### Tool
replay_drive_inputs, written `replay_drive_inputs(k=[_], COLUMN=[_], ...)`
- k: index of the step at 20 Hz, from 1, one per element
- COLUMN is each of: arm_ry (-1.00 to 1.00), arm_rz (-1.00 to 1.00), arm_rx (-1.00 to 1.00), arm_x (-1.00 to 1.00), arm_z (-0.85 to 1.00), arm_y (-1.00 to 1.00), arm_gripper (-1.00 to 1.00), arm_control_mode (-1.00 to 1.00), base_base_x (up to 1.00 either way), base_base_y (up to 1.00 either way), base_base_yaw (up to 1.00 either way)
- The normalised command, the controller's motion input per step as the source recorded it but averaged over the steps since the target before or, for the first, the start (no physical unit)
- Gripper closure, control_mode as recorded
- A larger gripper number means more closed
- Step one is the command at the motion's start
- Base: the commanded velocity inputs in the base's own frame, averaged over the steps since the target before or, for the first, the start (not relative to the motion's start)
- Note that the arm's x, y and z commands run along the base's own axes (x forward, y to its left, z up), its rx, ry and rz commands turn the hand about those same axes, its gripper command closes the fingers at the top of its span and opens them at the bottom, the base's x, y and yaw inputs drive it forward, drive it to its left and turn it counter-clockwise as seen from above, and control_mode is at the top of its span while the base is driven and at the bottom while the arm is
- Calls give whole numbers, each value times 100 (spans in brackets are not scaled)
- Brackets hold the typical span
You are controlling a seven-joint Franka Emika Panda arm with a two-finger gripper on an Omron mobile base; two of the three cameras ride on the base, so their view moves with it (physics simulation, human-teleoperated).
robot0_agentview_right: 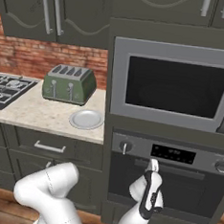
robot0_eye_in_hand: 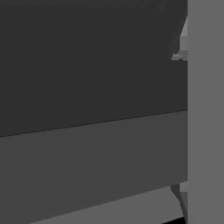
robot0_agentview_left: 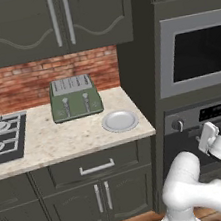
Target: Take the fish from the oven and place it on the plate on the counter.
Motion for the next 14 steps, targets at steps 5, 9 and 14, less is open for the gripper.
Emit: replay_drive_inputs(k=[5,9,14], arm_ry=[3,24,44], arm_rz=[0,0,0], arm_rx=[0,0,0], arm_x=[7,-1,-77], arm_z=[0,0,-53], arm_y=[0,0,0], arm_gripper=[100,100,100], arm_control_mode=[-100,-100,-100], base_base_x=[0,0,0], base_base_y=[0,0,0], base_base_yaw=[0,0,0])
